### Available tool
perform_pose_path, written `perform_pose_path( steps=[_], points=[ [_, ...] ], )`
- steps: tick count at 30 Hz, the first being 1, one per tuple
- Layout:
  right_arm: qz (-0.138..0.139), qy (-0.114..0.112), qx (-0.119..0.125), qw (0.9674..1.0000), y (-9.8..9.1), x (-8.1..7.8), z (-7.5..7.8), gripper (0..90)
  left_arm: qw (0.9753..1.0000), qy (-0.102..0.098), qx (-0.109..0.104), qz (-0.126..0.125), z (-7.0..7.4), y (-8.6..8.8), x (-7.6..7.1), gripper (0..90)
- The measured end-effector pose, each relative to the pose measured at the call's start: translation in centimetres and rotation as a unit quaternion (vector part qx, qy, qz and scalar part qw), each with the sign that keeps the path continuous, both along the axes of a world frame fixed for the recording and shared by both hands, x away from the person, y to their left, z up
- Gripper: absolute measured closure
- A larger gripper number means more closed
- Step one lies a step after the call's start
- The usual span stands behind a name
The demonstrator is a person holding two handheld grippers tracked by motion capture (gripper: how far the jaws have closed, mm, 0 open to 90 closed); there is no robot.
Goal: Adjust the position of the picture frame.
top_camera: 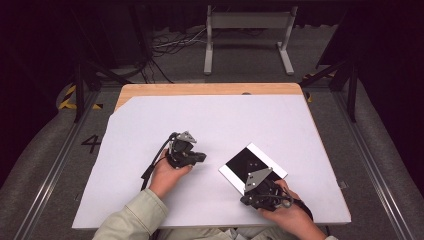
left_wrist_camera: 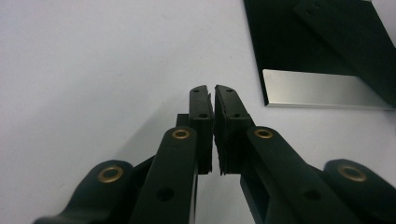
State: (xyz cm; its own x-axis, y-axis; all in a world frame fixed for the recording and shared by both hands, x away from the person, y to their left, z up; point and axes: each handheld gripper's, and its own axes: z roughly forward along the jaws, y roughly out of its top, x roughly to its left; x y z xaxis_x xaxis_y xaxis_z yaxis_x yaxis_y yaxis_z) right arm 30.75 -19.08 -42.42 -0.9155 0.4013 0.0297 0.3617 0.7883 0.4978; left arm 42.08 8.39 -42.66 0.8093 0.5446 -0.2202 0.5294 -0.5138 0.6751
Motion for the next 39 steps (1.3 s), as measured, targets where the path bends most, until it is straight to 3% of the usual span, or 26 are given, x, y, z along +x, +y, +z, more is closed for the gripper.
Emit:
perform_pose_path(
  steps=[5,10,14,19,21,22,23,24,25,27,30,31,33,34,36,39],
  points=[
    [-0.011,-0.007,-0.013,0.9998,-0.5,0.3,0.1,90.0,1.0,0.0,-0.001,0.0,0.0,-0.1,-0.1,85.9],
    [-0.042,-0.025,-0.021,0.9986,-1.7,1.0,0.2,90.0,1.0,0.001,0.001,-0.005,0.0,-0.2,-0.1,86.7],
    [-0.08,-0.045,-0.021,0.9956,-3.0,1.9,0.2,90.0,1.0,0.004,0.002,-0.006,0.0,-0.3,-0.2,87.1],
    [-0.087,-0.07,-0.029,0.9933,-3.0,2.2,0.2,90.0,0.9999,0.006,0.002,-0.01,-0.2,-0.6,-0.2,87.2],
    [-0.084,-0.068,-0.021,0.994,-3.1,2.3,0.3,90.0,0.9999,0.006,0.002,-0.011,-0.2,-0.6,-0.2,87.4],
    [-0.083,-0.057,0.003,0.9949,-3.3,2.4,0.6,90.0,0.9999,0.007,0.002,-0.01,-0.2,-0.7,-0.2,87.4],
    [-0.092,-0.059,0.024,0.9937,-3.8,2.7,1.0,90.0,0.9999,0.004,0.003,-0.012,-0.3,-0.7,-0.1,87.7],
    [-0.12,-0.078,0.04,0.9889,-4.9,3.4,1.9,90.0,0.9999,0.008,0.002,-0.01,-0.3,-0.8,-0.2,87.9],
    [-0.135,-0.085,0.046,0.9862,-5.5,3.7,2.2,90.0,0.9999,0.01,0.002,-0.008,-0.4,-0.9,-0.2,87.9],
    [-0.182,-0.098,0.055,0.9768,-7.1,4.8,2.7,90.0,0.9998,0.02,-0.008,-0.006,-0.7,-1.2,-0.1,85.8],
    [-0.262,-0.092,0.078,0.9576,-9.6,6.7,2.6,90.0,0.9995,0.028,-0.013,-0.004,-1.1,-1.8,0.0,84.5],
    [-0.262,-0.092,0.078,0.9576,-9.6,6.7,2.6,90.0,0.9995,0.028,-0.013,-0.004,-1.1,-1.8,0.0,83.2],
    [-0.302,-0.1,0.075,0.9451,-10.7,7.8,2.4,90.0,0.9995,0.029,-0.009,0.001,-1.5,-2.5,0.1,81.5],
    [-0.316,-0.1,0.071,0.9407,-11.0,8.2,2.3,90.0,0.9995,0.03,-0.006,-0.001,-1.6,-2.8,0.2,81.6],
    [-0.339,-0.098,0.059,0.9338,-11.6,9.0,1.9,90.0,0.9996,0.028,-0.004,-0.002,-1.6,-3.2,0.2,82.4],
    [-0.362,-0.072,0.051,0.9279,-12.4,10.4,0.9,90.0,0.9997,0.023,0.004,-0.005,-1.5,-3.1,0.1,84.4]
  ],
)
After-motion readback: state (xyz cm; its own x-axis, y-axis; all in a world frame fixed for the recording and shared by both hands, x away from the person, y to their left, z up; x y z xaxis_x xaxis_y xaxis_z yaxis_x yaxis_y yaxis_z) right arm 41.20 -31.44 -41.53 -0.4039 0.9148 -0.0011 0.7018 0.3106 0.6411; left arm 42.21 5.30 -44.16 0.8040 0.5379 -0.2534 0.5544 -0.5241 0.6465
